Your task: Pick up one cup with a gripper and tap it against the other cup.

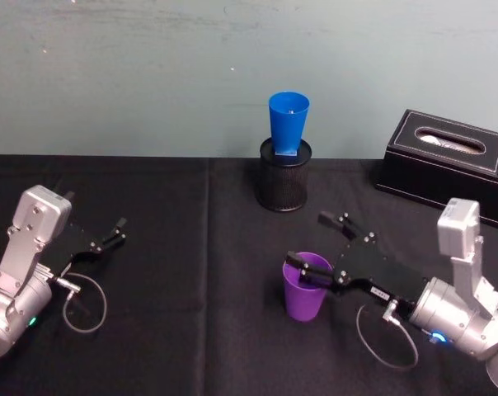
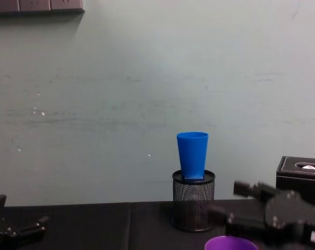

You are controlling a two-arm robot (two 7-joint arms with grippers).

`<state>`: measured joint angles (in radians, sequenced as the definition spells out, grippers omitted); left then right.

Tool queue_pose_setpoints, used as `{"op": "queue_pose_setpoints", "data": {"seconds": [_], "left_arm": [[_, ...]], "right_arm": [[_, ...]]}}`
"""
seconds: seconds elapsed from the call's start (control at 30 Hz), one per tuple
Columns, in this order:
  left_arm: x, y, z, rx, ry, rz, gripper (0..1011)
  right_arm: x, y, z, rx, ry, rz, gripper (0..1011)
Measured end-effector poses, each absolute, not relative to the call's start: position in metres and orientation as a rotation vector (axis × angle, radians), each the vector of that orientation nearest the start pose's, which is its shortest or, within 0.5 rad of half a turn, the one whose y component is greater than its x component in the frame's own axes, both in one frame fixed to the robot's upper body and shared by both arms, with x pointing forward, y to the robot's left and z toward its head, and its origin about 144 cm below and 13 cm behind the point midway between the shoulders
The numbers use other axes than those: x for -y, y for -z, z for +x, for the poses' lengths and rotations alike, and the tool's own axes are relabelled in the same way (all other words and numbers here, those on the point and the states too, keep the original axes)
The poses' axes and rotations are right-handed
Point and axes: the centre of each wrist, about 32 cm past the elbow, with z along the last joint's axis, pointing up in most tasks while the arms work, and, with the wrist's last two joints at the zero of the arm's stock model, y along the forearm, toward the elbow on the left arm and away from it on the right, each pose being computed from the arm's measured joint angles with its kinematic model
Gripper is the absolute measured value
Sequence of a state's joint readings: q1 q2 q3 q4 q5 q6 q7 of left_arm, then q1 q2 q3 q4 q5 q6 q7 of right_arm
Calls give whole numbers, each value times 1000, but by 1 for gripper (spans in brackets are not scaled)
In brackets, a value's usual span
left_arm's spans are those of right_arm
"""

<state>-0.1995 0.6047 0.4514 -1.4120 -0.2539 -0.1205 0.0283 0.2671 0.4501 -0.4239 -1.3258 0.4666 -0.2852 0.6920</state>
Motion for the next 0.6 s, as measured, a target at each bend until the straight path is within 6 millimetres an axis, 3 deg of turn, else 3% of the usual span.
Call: {"op": "queue_pose_setpoints", "data": {"seconds": [0.27, 0.6], "left_arm": [[-310, -1140, 489, 285, -1248, 305, 1011], [-310, -1140, 489, 285, -1248, 304, 1011]], "right_arm": [[271, -1156, 510, 187, 690, 82, 1000], [269, -1160, 499, 201, 860, 56, 1000]]}}
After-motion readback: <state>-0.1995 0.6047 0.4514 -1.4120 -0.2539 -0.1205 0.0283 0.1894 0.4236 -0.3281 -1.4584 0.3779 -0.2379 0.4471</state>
